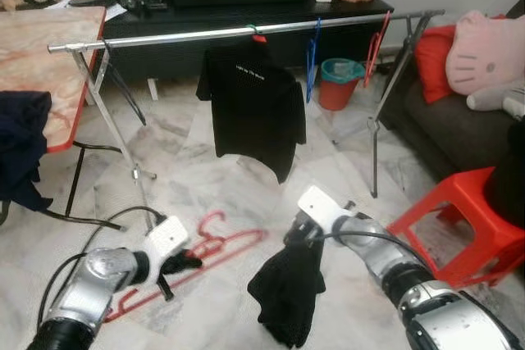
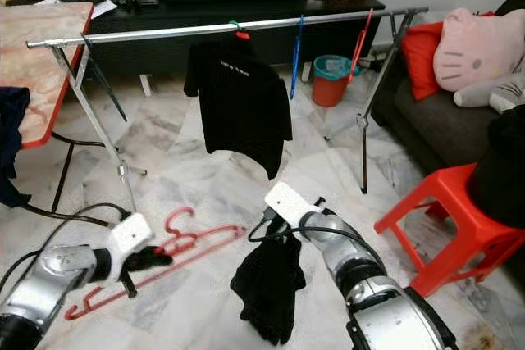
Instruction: Hang hanger
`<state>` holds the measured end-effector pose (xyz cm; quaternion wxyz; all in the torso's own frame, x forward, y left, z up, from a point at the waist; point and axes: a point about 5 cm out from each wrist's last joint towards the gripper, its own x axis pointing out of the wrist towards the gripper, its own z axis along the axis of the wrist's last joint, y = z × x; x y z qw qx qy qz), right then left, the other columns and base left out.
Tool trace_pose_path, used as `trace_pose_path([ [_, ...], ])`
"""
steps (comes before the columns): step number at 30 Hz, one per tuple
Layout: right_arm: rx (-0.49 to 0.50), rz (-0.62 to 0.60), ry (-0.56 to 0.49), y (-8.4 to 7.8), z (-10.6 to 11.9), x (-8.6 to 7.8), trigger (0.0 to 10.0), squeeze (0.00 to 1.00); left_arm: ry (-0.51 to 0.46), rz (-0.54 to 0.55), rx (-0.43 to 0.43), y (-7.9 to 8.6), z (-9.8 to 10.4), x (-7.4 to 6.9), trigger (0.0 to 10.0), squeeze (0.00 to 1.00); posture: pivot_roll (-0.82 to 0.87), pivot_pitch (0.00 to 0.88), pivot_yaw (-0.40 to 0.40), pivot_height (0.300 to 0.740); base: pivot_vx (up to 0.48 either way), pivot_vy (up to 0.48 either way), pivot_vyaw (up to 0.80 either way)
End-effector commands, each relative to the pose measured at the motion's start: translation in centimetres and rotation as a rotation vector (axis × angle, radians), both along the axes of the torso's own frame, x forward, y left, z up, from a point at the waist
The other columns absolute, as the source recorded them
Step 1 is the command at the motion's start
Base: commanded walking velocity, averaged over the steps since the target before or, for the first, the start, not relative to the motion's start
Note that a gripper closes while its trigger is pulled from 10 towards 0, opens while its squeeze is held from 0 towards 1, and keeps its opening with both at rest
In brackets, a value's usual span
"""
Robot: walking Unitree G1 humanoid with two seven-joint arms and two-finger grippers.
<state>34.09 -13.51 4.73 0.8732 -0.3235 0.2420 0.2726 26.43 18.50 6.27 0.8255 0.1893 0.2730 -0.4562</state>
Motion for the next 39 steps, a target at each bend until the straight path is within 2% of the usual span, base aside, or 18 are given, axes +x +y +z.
trace_pose_path([
  [1, -0.013, 0.001, -0.04, 0.1, 1.0, 0.7, 10.0, 0.0, 0.011, -0.023, 0.009, 0.0, 0.6, -0.2, 10.0, 0.0, 0.01, 0.0, -0.095, 0.74, 0.0, 0.0, 0.0],
  [7, -0.026, -0.004, -0.052, 0.3, 1.1, 0.8, 10.0, 0.0, 0.061, -0.107, -0.018, -1.1, 1.9, -1.4, 10.0, 0.0, 0.01, 0.0, -0.096, 0.74, 0.0, 0.0, 0.0],
  [9, -0.021, -0.015, -0.053, 0.3, 1.0, 0.8, 10.0, 0.0, 0.07, -0.155, -0.053, -2.1, 2.5, -1.9, 10.0, 0.0, 0.01, 0.0, -0.098, 0.74, 0.0, 0.0, 0.0],
  [14, -0.015, -0.025, -0.066, 0.6, 1.4, 1.0, 10.0, 0.0, 0.076, -0.168, -0.086, -3.5, 2.9, -2.0, 10.0, 0.0, 0.01, 0.0, -0.105, 0.74, 0.0, 0.0, 0.0],
  [16, -0.017, -0.029, -0.07, 0.6, 1.4, 1.1, 10.0, 0.0, 0.074, -0.173, -0.066, -3.7, 2.9, -2.1, 10.0, 0.0, 0.01, 0.0, -0.107, 0.74, 0.0, 0.0, 0.0],
  [20, -0.009, -0.036, -0.075, 0.7, 1.6, 1.2, 10.0, 0.0, 0.021, -0.133, -0.038, -4.1, 2.7, -1.6, 10.0, 0.0, 0.01, 0.0, -0.109, 0.74, 0.0, 0.0, 0.0],
  [23, 0.007, -0.026, -0.073, 0.9, 1.7, 1.2, 10.0, 0.0, -0.08, -0.053, 0.008, -4.2, 2.5, -0.3, 10.0, 0.0, 0.0, 0.0, -0.111, 0.74, 0.0, 0.0, 0.0],
  [25, 0.008, -0.026, -0.071, 0.9, 1.7, 1.1, 10.0, 0.0, -0.102, -0.022, 0.019, -4.2, 2.5, 0.2, 10.0, 0.0, 0.0, 0.0, -0.111, 0.74, 0.0, 0.0, 0.0],
  [28, 0.009, -0.015, -0.064, 0.9, 1.5, 1.0, 10.0, 0.0, -0.14, -0.001, -0.007, -4.6, 3.1, 0.6, 10.0, 0.0, 0.0, 0.0, -0.113, 0.74, 0.0, 0.0, 0.0],
  [36, 0.01, -0.012, -0.059, 0.9, 1.5, 0.9, 10.0, 0.0, -0.169, 0.024, 0.027, -4.1, 2.9, 1.0, 10.0, 0.0, 0.0, 0.0, -0.113, 0.74, 0.0, 0.0, 0.0],
  [38, 0.008, -0.011, -0.058, 0.8, 1.5, 0.9, 10.0, 0.0, -0.197, 0.049, 0.03, -3.8, 3.1, 1.2, 10.0, 0.0, 0.01, 0.0, -0.117, 0.74, 0.0, 0.0, 0.0],
  [39, 0.003, -0.012, -0.057, 0.7, 1.5, 0.9, 10.0, 0.0, -0.246, 0.087, 0.033, -3.6, 3.5, 1.7, 10.0, 0.0, 0.01, 0.0, -0.116, 0.74, 0.0, 0.0, 0.0],
])
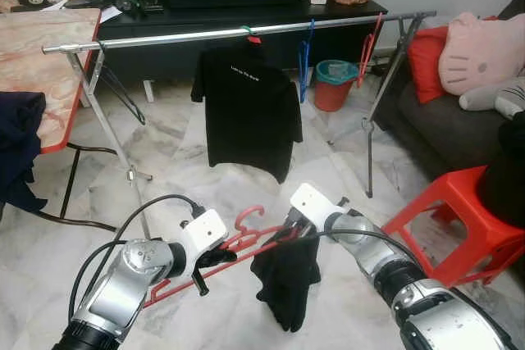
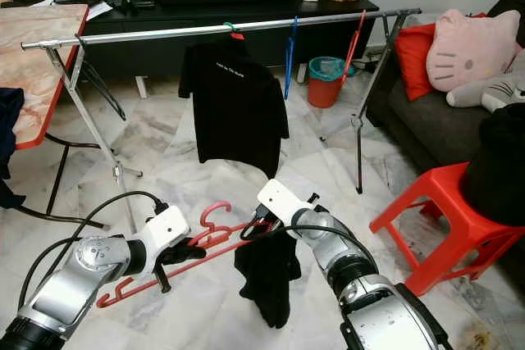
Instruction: Hang hanger
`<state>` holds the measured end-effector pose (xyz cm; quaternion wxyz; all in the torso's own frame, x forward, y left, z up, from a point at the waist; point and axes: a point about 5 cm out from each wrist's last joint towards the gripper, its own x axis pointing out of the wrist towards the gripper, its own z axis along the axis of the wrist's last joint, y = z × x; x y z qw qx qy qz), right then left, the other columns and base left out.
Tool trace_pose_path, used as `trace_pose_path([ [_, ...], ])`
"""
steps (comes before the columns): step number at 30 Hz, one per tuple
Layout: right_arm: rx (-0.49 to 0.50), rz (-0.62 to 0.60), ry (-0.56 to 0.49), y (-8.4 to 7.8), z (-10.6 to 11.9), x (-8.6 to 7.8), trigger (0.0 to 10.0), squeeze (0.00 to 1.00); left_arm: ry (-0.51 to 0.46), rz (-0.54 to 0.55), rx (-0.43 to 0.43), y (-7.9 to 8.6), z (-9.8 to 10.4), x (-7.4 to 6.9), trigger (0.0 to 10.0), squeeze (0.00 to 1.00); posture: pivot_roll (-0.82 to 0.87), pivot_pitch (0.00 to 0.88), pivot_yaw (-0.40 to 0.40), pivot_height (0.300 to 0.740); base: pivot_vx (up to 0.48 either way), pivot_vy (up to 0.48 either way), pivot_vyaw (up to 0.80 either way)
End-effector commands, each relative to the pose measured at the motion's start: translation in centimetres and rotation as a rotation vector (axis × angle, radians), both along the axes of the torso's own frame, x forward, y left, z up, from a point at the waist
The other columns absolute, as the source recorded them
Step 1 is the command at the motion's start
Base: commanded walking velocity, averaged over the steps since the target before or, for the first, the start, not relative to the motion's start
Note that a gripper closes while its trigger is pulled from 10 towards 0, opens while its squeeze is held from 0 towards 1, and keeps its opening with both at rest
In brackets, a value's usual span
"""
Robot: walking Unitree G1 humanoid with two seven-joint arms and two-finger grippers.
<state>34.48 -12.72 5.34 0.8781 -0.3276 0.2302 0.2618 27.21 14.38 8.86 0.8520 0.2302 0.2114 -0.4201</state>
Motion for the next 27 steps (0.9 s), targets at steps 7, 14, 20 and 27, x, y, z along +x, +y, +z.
trace_pose_path([
  [7, 0.001, -0.002, -0.025, -0.3, 1.0, 0.6, 10.0, 0.0, -0.165, 0.112, 0.002, 0.9, 1.7, 2.1, 10.0, 0.0, 0.01, 0.0, -0.119, 0.74, 0.0, 0.0, 0.0],
  [14, 0.005, -0.006, -0.033, -0.3, 1.1, 0.7, 10.0, 0.0, -0.002, -0.045, -0.123, -0.8, 1.3, 0.0, 10.0, 0.0, 0.01, 0.0, -0.119, 0.74, 0.0, 0.0, 0.0],
  [20, 0.009, -0.006, -0.054, -0.3, 1.6, 1.0, 10.0, 0.0, 0.078, -0.094, -0.132, -1.0, 0.6, -0.9, 10.0, 0.0, 0.01, 0.0, -0.12, 0.74, 0.0, 0.0, 0.0],
  [27, 0.018, 0.003, -0.069, -0.1, 2.1, 1.2, 10.0, 0.0, 0.09, -0.119, -0.14, -1.4, 0.7, -1.0, 10.0, 0.0, 0.01, 0.0, -0.118, 0.74, 0.0, 0.0, 0.0],
])
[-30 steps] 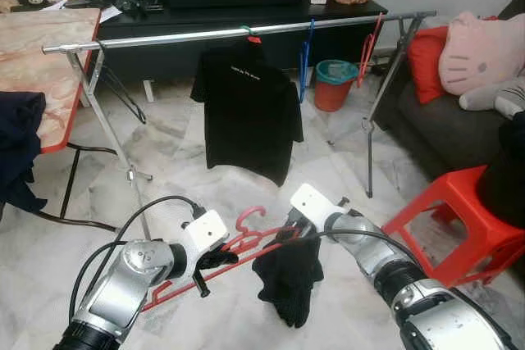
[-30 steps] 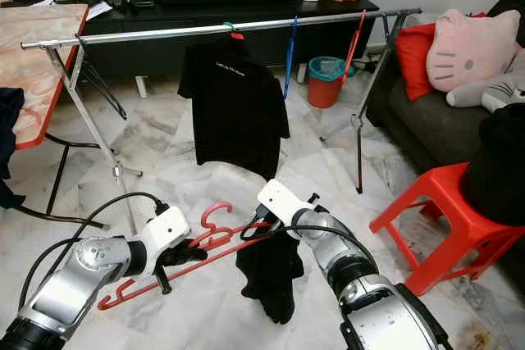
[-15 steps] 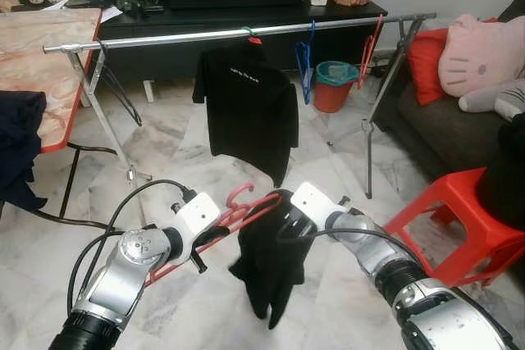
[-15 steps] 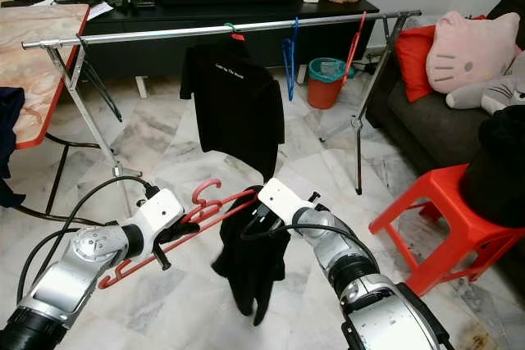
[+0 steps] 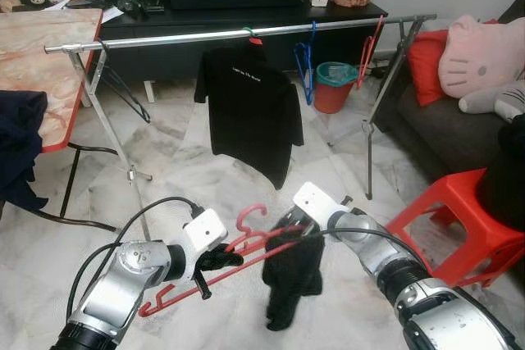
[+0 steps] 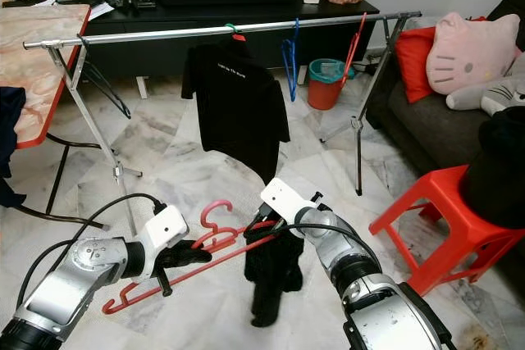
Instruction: Hang hanger
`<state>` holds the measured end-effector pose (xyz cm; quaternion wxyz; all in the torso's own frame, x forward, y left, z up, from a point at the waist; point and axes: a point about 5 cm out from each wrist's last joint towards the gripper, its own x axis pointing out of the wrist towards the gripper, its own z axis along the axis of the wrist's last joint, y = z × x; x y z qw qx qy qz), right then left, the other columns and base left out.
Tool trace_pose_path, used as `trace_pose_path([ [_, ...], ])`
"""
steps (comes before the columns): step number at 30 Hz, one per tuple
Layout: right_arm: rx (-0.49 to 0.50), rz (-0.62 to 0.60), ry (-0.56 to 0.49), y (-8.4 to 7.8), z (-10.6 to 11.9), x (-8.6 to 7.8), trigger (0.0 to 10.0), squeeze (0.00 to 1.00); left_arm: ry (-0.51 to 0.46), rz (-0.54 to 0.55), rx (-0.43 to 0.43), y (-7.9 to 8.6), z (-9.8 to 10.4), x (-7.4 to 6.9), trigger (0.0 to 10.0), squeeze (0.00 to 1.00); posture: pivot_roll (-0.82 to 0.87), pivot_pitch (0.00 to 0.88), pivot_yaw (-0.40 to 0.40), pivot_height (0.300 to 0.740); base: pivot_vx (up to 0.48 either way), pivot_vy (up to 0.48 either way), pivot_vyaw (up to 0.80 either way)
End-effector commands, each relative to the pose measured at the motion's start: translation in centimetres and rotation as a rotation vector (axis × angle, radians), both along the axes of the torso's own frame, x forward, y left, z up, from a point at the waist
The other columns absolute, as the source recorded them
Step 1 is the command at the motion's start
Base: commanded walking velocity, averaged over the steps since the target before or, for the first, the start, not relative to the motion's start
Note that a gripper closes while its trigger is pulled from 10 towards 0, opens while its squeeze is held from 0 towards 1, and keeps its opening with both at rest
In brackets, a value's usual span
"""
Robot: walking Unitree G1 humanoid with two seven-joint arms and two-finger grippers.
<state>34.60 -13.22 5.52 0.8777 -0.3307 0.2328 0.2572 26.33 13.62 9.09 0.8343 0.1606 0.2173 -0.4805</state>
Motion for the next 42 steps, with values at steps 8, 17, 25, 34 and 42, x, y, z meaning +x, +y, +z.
trace_pose_path([
  [8, 0.05, 0.046, -0.076, 1.2, 2.4, 1.2, 10.0, 0.0, -0.033, -0.028, -0.024, -1.5, 0.2, 0.1, 10.0, 0.0, 0.01, 0.0, -0.118, 0.74, 0.0, 0.0, 0.0],
  [17, 0.063, 0.036, -0.079, 1.4, 2.9, 1.4, 10.0, 0.0, -0.077, 0.066, 0.118, -1.1, -0.9, 1.0, 10.0, 0.0, 0.01, 0.0, -0.12, 0.74, 0.0, 0.0, 0.0],
  [25, 0.069, 0.044, -0.08, 1.7, 2.9, 1.3, 10.0, 0.0, -0.162, 0.168, 0.145, -0.6, -0.6, 2.5, 10.0, 0.0, 0.01, 0.0, -0.121, 0.74, 0.0, 0.0, 0.0],
  [34, 0.078, 0.064, -0.084, 2.1, 3.0, 1.2, 10.0, 0.0, -0.065, 0.007, -0.067, -2.8, 0.4, 0.7, 10.0, 0.0, 0.01, 0.0, -0.12, 0.74, 0.0, 0.0, 0.0],
  [42, 0.075, 0.071, -0.087, 2.1, 3.0, 1.2, 10.0, 0.0, -0.005, -0.07, -0.102, -2.8, 0.6, -0.1, 10.0, 0.0, 0.01, 0.0, -0.121, 0.74, 0.0, 0.0, 0.0],
])
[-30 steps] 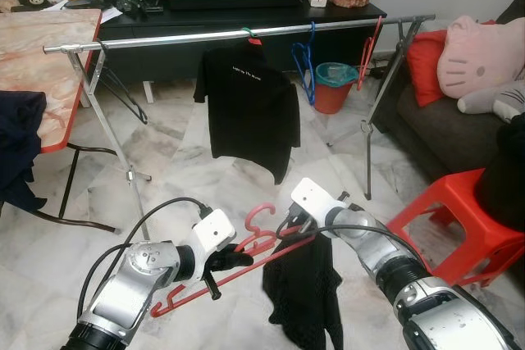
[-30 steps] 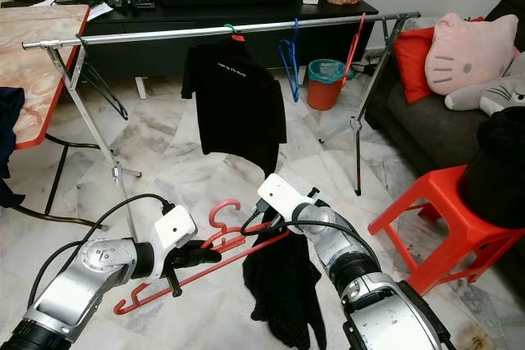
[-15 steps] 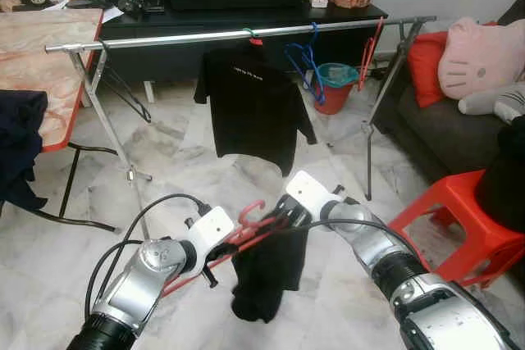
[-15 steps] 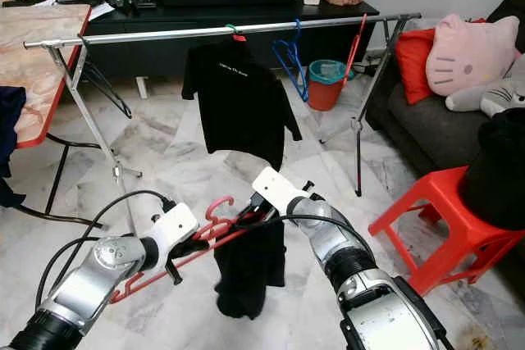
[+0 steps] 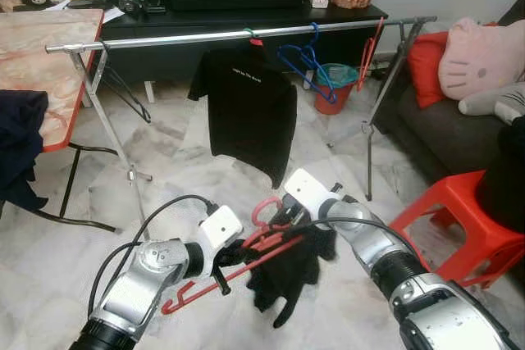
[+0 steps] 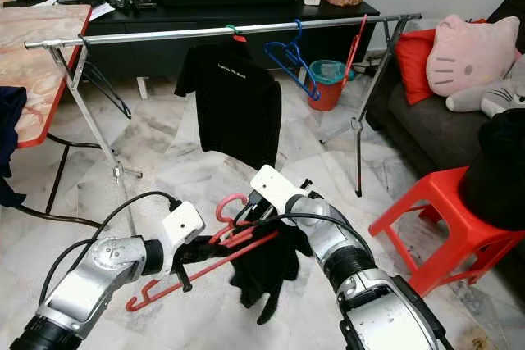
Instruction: Hang hanger
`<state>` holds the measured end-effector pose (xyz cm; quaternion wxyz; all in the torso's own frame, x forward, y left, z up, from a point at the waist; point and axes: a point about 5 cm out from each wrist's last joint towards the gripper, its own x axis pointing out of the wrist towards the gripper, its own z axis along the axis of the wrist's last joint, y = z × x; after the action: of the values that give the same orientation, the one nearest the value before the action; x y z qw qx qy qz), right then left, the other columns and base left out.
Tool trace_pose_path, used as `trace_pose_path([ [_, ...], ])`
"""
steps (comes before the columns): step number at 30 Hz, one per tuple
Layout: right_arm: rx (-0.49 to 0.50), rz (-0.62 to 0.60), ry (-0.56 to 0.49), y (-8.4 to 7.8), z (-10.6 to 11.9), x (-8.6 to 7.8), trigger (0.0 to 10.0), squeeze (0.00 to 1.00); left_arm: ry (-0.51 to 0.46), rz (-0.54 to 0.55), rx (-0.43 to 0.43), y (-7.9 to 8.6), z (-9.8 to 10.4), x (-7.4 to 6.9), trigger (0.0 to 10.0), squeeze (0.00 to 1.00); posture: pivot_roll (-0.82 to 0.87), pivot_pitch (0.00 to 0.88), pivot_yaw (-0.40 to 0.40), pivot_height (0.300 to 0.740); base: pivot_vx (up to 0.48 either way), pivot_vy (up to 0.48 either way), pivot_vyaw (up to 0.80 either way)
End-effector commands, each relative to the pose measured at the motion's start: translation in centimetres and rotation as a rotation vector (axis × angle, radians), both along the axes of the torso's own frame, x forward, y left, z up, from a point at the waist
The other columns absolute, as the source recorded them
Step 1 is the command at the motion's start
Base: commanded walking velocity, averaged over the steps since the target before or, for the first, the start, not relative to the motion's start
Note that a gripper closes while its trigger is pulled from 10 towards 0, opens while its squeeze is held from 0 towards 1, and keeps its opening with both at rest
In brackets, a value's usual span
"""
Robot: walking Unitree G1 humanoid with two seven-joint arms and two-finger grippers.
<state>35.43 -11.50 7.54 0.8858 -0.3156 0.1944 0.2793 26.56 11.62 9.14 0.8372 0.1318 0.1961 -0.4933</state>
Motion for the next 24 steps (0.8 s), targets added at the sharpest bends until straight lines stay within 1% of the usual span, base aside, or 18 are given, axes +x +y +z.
trace_pose_path([
  [1, 0.013, 0.017, -0.038, 0.4, 1.0, 0.4, 10.0, 0.0, -0.002, -0.057, -0.027, -0.8, 0.6, -0.3, 10.0, 0.0, 0.01, 0.0, -0.121, 0.74, 0.0, 0.0, 0.0],
  [3, 0.015, 0.024, -0.041, 0.5, 1.1, 0.4, 10.0, 0.0, -0.01, -0.055, -0.003, -0.7, 0.4, -0.2, 10.0, 0.0, 0.01, 0.0, -0.12, 0.74, 0.0, 0.0, 0.0],
  [9, 0.026, 0.064, -0.047, 1.5, 1.6, 0.4, 10.0, 0.0, -0.03, -0.034, 0.027, -0.9, 0.0, 0.2, 10.0, 0.0, 0.0, 0.0, -0.124, 0.74, 0.0, 0.0, 0.0],
  [11, 0.03, 0.081, -0.041, 1.9, 1.5, 0.3, 10.0, 0.0, -0.034, -0.03, 0.057, -0.9, -0.3, 0.4, 10.0, 0.0, 0.01, 0.0, -0.125, 0.74, 0.0, 0.0, 0.0],
  [14, 0.031, 0.083, -0.04, 2.0, 1.5, 0.2, 10.0, 0.0, -0.043, -0.017, 0.055, -1.0, -0.3, 0.6, 10.0, 0.0, 0.0, 0.0, -0.124, 0.74, 0.0, 0.0, 0.0],
  [15, 0.037, 0.09, -0.037, 2.2, 1.5, 0.1, 10.0, 0.0, -0.06, 0.01, 0.068, -1.1, -0.5, 0.9, 10.0, 0.0, 0.0, 0.0, -0.125, 0.74, 0.0, 0.0, 0.0],
  [16, 0.037, 0.09, -0.037, 2.2, 1.5, 0.1, 10.0, 0.0, -0.06, 0.01, 0.068, -1.1, -0.5, 0.9, 10.0, 0.0, 0.0, 0.0, -0.125, 0.74, 0.0, 0.0, 0.0],
  [17, 0.044, 0.097, -0.035, 2.6, 1.6, 0.1, 10.0, 0.0, -0.084, 0.051, 0.094, -1.2, -0.7, 1.4, 10.0, 0.0, 0.0, 0.0, -0.125, 0.74, 0.0, 0.0, 0.0],
  [19, 0.045, 0.099, -0.035, 2.7, 1.6, 0.0, 10.0, 0.0, -0.093, 0.072, 0.103, -1.3, -0.9, 1.6, 10.0, 0.0, 0.0, 0.0, -0.125, 0.74, 0.0, 0.0, 0.0],
  [20, 0.046, 0.1, -0.035, 2.7, 1.6, 0.0, 10.0, 0.0, -0.099, 0.092, 0.122, -1.3, -1.0, 1.8, 10.0, 0.0, 0.0, 0.0, -0.126, 0.74, 0.0, 0.0, 0.0],
  [21, 0.048, 0.103, -0.033, 2.9, 1.6, 0.0, 10.0, 0.0, -0.109, 0.115, 0.178, -1.2, -1.4, 2.0, 10.0, 0.0, 0.0, 0.0, -0.126, 0.74, 0.0, 0.0, 0.0],
  [23, 0.049, 0.105, -0.032, 3.0, 1.5, -0.1, 10.0, 0.0, -0.116, 0.121, 0.205, -1.2, -1.6, 2.1, 10.0, 0.0, 0.0, 0.0, -0.126, 0.74, 0.0, 0.0, 0.0],
  [24, 0.048, 0.108, -0.031, 3.0, 1.5, -0.1, 10.0, 0.0, -0.118, 0.149, 0.203, -1.2, -1.6, 2.3, 10.0, 0.0, 0.0, 0.0, -0.128, 0.74, 0.0, 0.0, 0.0],
])
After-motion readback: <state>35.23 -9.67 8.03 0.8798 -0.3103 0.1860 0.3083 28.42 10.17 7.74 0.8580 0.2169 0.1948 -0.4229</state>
